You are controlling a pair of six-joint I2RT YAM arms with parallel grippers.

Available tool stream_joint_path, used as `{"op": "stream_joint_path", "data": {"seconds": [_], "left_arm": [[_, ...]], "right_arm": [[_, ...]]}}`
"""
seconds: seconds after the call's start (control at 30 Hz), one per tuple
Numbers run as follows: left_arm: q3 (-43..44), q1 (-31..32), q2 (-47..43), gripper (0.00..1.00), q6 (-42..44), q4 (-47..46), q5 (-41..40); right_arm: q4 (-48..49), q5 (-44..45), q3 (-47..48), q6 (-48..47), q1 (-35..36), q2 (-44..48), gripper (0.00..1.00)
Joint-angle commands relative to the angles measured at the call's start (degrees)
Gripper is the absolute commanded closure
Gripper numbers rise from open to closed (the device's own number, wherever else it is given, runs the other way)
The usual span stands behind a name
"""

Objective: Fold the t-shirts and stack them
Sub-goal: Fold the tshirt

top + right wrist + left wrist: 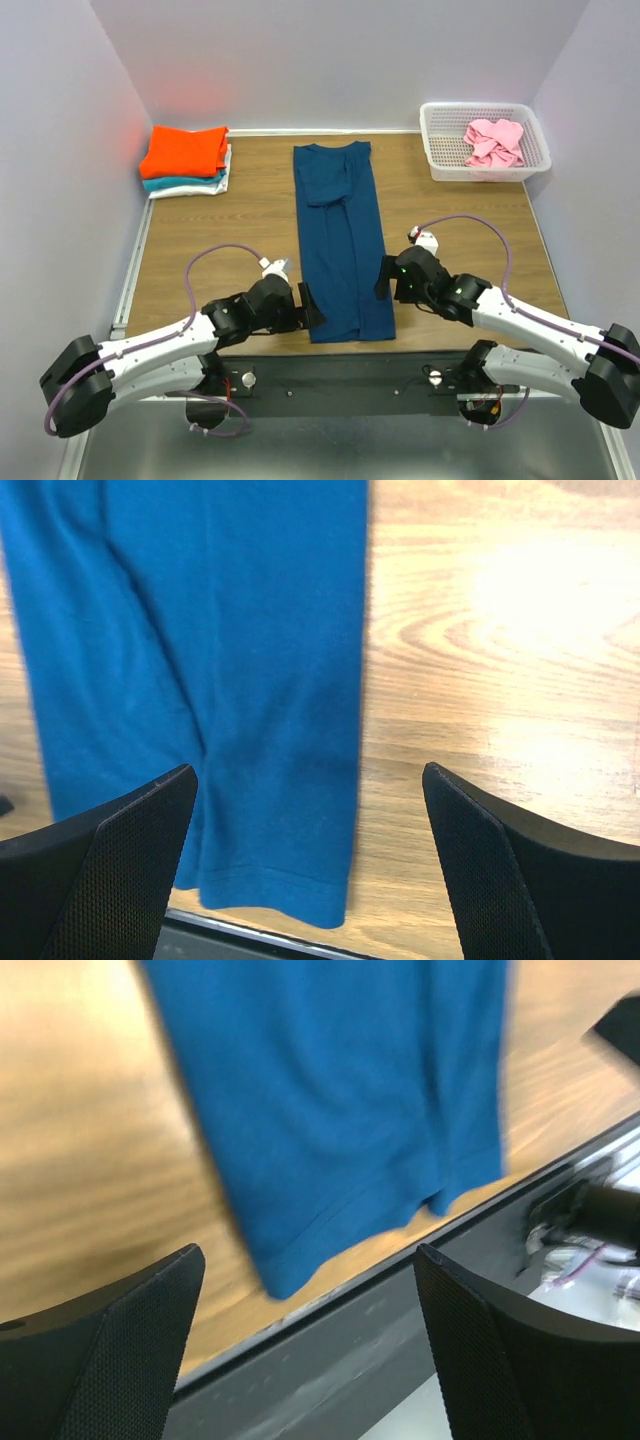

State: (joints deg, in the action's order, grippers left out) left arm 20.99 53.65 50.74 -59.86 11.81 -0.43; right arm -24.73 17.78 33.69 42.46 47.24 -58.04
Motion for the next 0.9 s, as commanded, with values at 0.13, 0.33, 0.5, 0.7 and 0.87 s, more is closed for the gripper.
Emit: {"op": "stream_joint_path", "data": {"seconds": [0.13, 0.33, 0.5, 0.7, 0.87], "left_arm": [[0.97, 5.41, 9.54, 0.17, -4.05, -1.53, 2.01], [3.52, 6.55, 17.37, 0.42, -2.37, -1.71, 3.32], [3.62, 7.17, 18.61, 0.57, -3.16, 1.62, 2.71], [3.00, 7.26, 15.01, 0.64, -4.57, 5.50, 1.31], [1.77, 7.26, 12.72, 0.80, -5.18, 5.41, 1.13]], "right_arm": [[-1.55, 2.00, 0.32, 1.22, -0.22, -2.69, 0.00], [-1.64, 0.77, -0.20, 1.05, -0.31, -2.34, 0.00], [-1.72, 0.15, -0.29, 0.87, -0.22, -2.43, 0.00], [-2.07, -0.99, -0.29, 0.61, -0.22, -2.87, 0.00], [-2.60, -4.32, -0.29, -0.71, -0.22, -2.43, 0.00]]}}
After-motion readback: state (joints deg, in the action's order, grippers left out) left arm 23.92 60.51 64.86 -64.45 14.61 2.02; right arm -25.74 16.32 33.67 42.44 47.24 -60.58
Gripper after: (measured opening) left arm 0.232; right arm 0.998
